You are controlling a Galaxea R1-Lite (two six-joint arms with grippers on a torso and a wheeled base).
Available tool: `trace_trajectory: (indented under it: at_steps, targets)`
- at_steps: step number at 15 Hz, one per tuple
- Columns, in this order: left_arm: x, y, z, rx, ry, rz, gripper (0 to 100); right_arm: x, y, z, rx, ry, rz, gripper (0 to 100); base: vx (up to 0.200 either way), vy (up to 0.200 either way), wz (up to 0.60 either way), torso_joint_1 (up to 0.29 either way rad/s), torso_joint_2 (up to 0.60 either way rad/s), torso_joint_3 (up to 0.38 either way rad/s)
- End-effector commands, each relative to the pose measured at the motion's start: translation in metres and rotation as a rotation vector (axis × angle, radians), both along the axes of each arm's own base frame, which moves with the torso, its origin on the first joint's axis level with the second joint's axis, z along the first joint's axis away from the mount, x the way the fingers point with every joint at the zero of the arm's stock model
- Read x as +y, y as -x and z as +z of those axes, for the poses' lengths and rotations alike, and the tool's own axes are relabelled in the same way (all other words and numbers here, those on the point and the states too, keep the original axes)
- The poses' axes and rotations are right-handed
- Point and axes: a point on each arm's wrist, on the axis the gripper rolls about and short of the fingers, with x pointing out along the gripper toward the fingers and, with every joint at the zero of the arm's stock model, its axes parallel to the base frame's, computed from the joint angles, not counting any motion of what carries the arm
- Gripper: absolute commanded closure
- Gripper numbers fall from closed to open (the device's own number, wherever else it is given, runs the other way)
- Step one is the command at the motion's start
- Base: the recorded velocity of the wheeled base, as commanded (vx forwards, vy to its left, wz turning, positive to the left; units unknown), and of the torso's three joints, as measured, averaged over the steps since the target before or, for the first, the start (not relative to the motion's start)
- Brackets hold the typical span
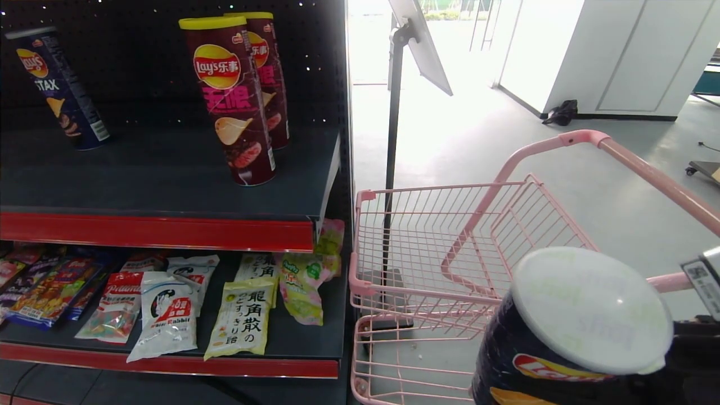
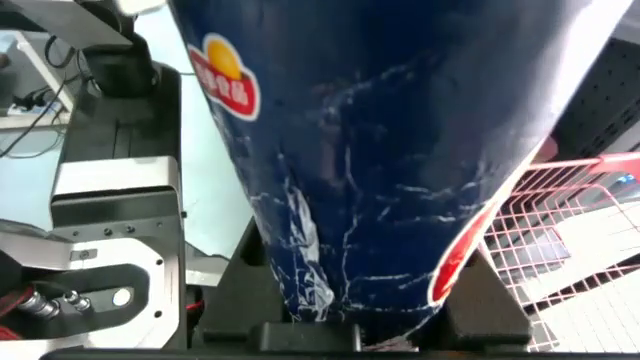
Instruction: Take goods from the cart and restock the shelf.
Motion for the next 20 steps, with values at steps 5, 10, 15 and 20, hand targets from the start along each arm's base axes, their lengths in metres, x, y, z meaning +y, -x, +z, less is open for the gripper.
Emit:
trace_trajectory:
  at_steps: [5,10,15,20]
  targets:
    - [0.0,0.0,0.0,0.002,0.0,0.0,0,0.016,-0.025,-0.004,0.065,0.057,-0.028,100,0.0,0.0,0.0,0.0,0.0,0.0]
    - [0.0,0.0,0.0,0.002,0.0,0.0,0,0.025,-0.046,0.023,0.139,0.106,-0.053,100,0.0,0.0,0.0,0.0,0.0,0.0]
    - [0.0,0.0,0.0,0.002,0.0,0.0,0,0.04,-0.064,0.045,0.144,0.11,-0.05,100,0.0,0.0,0.0,0.0,0.0,0.0]
    - [0.0,0.0,0.0,0.002,0.0,0.0,0,0.038,-0.064,0.044,0.151,0.114,-0.055,100,0.0,0.0,0.0,0.117,-0.3,-0.185]
